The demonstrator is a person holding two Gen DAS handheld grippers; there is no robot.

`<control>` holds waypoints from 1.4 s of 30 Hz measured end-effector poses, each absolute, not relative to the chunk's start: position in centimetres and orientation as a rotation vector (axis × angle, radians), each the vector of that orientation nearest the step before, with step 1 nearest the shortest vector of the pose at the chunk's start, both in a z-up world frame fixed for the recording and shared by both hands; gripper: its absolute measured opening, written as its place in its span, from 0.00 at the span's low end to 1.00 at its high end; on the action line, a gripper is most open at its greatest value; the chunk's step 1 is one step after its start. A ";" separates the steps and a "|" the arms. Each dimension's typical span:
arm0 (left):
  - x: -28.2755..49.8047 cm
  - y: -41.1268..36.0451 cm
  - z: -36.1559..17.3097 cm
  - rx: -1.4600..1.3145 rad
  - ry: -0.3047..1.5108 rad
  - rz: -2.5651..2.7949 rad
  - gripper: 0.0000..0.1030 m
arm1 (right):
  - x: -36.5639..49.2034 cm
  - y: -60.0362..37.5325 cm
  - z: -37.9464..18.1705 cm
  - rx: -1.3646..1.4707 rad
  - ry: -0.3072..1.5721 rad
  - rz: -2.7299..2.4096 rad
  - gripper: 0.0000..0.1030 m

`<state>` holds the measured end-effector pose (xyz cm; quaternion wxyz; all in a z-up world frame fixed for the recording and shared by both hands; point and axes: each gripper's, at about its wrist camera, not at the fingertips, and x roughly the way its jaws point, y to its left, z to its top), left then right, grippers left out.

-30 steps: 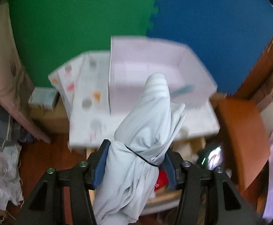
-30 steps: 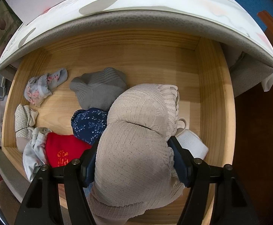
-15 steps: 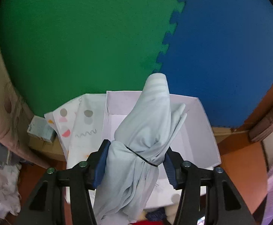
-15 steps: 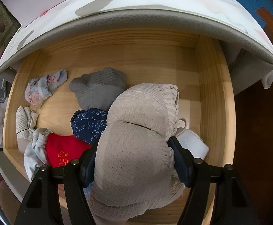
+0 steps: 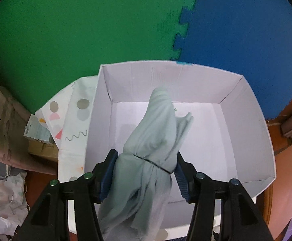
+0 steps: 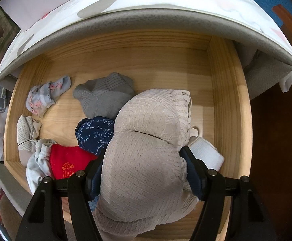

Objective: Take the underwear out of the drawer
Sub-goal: 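Lift the pale blue garment with the left tool over the white box, then lower the pale blue garment into the white box and open the left tool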

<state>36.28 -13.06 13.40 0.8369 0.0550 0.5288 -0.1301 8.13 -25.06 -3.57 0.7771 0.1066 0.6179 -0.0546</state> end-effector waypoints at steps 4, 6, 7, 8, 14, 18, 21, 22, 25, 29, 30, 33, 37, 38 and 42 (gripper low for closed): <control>37.0 -13.0 11.6 0.129 1.167 -0.259 0.54 | 8.2 -25.1 -3.6 0.234 1.338 -0.118 0.65; 37.0 -12.9 10.8 0.148 1.183 -0.242 0.54 | 8.2 -25.1 -3.6 0.233 1.337 -0.118 0.65; 36.8 -13.0 10.8 0.171 1.163 -0.239 0.54 | 8.2 -25.2 -3.6 0.234 1.337 -0.118 0.65; 36.7 -13.1 10.8 0.189 1.157 -0.235 0.54 | 8.3 -25.2 -3.6 0.236 1.337 -0.117 0.66; 36.1 -13.1 10.8 0.220 1.157 -0.219 0.54 | 8.3 -25.3 -3.7 0.241 1.338 -0.119 0.66; 36.2 -12.5 11.2 0.174 1.160 -0.226 0.58 | 8.3 -25.3 -3.7 0.240 1.338 -0.119 0.66; 36.3 -12.2 11.5 0.155 1.165 -0.240 0.59 | 8.3 -25.3 -3.7 0.241 1.338 -0.119 0.66; 36.2 -12.1 11.8 0.148 1.163 -0.244 0.60 | 8.3 -25.3 -3.7 0.242 1.338 -0.120 0.66; 35.7 -11.6 12.5 0.138 1.154 -0.258 0.61 | 8.3 -25.3 -3.7 0.241 1.338 -0.121 0.66; 34.9 -11.3 13.5 0.132 1.153 -0.291 0.63 | 8.3 -25.3 -3.7 0.240 1.339 -0.121 0.66; 34.6 -11.1 13.8 0.134 1.150 -0.298 0.63 | 8.3 -25.4 -3.7 0.239 1.339 -0.122 0.66; 33.8 -10.8 14.8 0.134 1.134 -0.302 0.63 | 8.3 -25.4 -3.7 0.242 1.339 -0.127 0.66; 32.6 -9.8 16.4 0.102 1.124 -0.330 0.63 | 8.3 -25.3 -3.7 0.234 1.342 -0.131 0.66; 32.4 -9.6 16.6 0.101 1.121 -0.331 0.63 | 8.3 -25.2 -3.7 0.233 1.342 -0.132 0.66; 30.9 -8.1 17.8 0.086 1.117 -0.336 0.63 | 8.4 -25.1 -3.7 0.227 1.344 -0.139 0.66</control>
